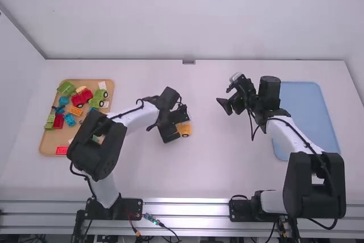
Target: Assemble lego blocks to make yellow taxi
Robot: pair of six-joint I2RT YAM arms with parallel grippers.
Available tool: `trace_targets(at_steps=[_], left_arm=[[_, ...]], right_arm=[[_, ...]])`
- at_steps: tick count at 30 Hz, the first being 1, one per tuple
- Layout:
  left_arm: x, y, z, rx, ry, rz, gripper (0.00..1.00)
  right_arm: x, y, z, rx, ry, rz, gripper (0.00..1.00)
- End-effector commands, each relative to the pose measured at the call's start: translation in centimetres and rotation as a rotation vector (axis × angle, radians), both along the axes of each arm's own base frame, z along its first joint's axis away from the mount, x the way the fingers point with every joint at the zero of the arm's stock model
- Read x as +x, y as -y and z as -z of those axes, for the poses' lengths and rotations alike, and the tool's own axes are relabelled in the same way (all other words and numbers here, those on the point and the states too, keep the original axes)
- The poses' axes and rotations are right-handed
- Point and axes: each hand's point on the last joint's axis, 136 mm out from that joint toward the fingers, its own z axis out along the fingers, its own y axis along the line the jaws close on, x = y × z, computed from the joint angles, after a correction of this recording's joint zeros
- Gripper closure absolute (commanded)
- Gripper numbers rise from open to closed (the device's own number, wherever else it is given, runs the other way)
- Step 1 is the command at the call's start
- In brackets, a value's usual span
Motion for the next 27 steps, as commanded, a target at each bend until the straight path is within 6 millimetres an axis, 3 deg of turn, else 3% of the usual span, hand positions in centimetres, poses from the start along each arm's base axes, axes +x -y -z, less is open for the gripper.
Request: trace_targets(at_steps=[1,2,4,7,8,10,11,12,13,15,20,23,27], left_arm=[[2.4,-0.2,-4.8,0.013,0.103,0.028,0.01],[2.7,-0.8,-7.0,0.026,0.120,0.049,0.01],[3.4,-1.7,-8.7,0.038,0.147,0.030,0.01],[6.0,-6.5,-12.4,0.086,0.245,-0.105,0.01],[6.2,-7.1,-12.7,0.087,0.254,-0.122,0.01],[8.6,-12.6,-14.5,0.072,0.318,-0.305,0.01],[9.1,-13.8,-14.8,0.066,0.332,-0.354,0.01],[10.1,-17.3,-15.5,0.049,0.370,-0.487,0.01],[10.4,-18.6,-15.7,0.044,0.384,-0.533,0.01],[11.2,-24.2,-16.5,-0.003,0.443,-0.724,0.01],[10.4,-31.5,-17.6,-0.251,0.470,-0.956,0.01],[9.2,-33.2,-17.5,-0.333,0.444,-1.023,0.01],[7.5,-34.1,-16.3,-0.282,0.383,-1.055,0.01]], right_arm=[[-0.2,-0.1,-0.6,0.007,0.018,-0.005,0.01],[-0.1,-0.1,-0.7,0.009,0.020,-0.005,0.01],[-0.1,-0.1,-0.7,0.009,0.021,-0.005,0.01],[-0.1,-0.1,-0.8,0.009,0.023,-0.004,0.01],[-0.1,-0.1,-0.8,0.009,0.024,-0.005,0.01],[0.0,-0.1,-0.9,0.010,0.031,-0.004,0.01],[0.1,-0.1,-0.9,0.009,0.033,-0.004,0.01],[0.1,-0.1,-1.1,0.010,0.040,-0.004,0.01],[0.1,-0.1,-1.1,0.011,0.041,-0.005,0.01],[0.2,-0.1,-1.1,0.012,0.041,-0.004,0.01],[0.2,-0.1,-1.1,0.027,0.027,0.007,0.01],[0.1,-0.1,-1.1,0.024,0.029,0.006,0.01],[0.2,-0.1,-1.2,0.024,0.036,0.005,0.01]])
